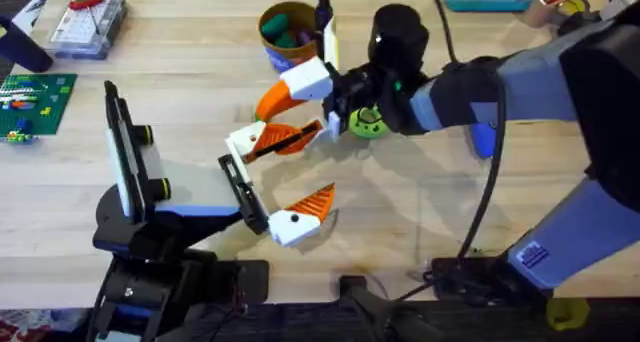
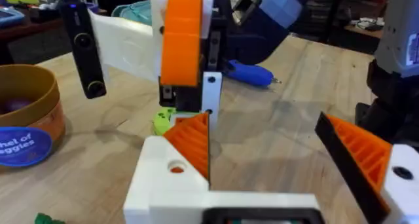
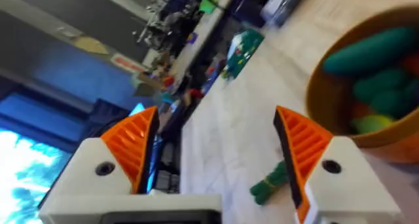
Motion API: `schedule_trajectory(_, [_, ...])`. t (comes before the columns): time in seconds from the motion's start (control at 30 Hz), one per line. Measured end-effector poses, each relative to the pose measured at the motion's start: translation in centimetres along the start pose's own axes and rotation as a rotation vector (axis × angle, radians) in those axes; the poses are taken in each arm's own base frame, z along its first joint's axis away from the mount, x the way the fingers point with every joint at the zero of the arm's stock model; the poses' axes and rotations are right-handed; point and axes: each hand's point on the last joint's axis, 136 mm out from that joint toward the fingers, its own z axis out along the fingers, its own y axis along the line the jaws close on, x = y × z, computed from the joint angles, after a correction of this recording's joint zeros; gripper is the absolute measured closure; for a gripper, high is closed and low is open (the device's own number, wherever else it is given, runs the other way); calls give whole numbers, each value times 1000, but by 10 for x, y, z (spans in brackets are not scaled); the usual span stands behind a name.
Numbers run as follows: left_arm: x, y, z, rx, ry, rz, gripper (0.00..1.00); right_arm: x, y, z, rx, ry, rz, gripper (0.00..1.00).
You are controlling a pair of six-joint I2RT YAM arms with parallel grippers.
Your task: Pick up the gripper from the table and insert it into the empty holder that is missing its gripper. Then pick up a screw, insert it into the mounting hole, and use the screwdriver to tighten it. Finally, clean up the table by picking up the vegetable and placing it into the bucket.
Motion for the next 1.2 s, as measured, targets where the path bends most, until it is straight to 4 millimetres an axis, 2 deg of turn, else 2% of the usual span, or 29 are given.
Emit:
schedule_trajectory(0.17, [0, 0, 0, 1, 0, 0, 15, -8, 0, -16, 0, -43, -2, 6])
schedule_trajectory(0.4, [0, 0, 0, 1, 0, 0, 14, -14, 0, -28, 2, -75, -55, 5])
schedule_trajectory(0.57, [0, 0, 0, 1, 0, 0, 14, -37, -1, -47, 18, -207, -144, 5])
schedule_trajectory(0.73, [0, 0, 0, 1, 0, 0, 14, -79, 2, -81, 80, -454, -315, 5])
schedule_trajectory(0.87, [0, 0, 0, 1, 0, 0, 14, -110, 27, -114, 135, -589, -511, 5])
schedule_trajectory(0.97, [0, 0, 0, 1, 0, 0, 14, -131, 39, -137, 198, -644, -576, 5])
schedule_trajectory(1.07, [0, -1, 0, 3, 0, -1, 14, -143, 34, -158, 282, -672, -546, 5])
schedule_trajectory(1.2, [0, -1, 0, 5, 1, -1, 13, -142, 9, -178, 450, -698, -417, 4])
